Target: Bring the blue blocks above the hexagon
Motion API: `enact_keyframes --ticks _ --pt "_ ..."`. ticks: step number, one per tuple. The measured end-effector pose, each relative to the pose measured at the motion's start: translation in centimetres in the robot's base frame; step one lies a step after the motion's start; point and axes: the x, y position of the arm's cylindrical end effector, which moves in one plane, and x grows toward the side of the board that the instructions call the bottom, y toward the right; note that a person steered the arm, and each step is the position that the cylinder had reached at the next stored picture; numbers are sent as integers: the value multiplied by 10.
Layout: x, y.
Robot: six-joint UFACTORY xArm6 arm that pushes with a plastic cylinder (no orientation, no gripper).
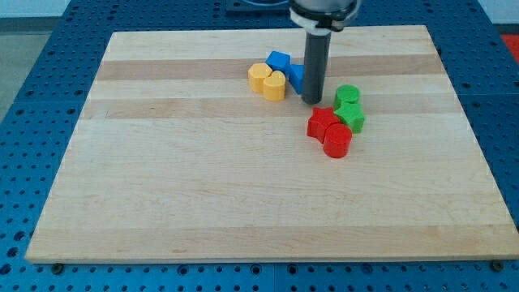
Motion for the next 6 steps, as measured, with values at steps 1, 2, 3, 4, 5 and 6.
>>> enact_keyframes --ticks 1,2,3,4,5,6 --pt "-25 3" --pt "-43 -14" --pt "-61 -31" --pt "-69 -49" --pt "-69 -73" --pt "-69 -93"
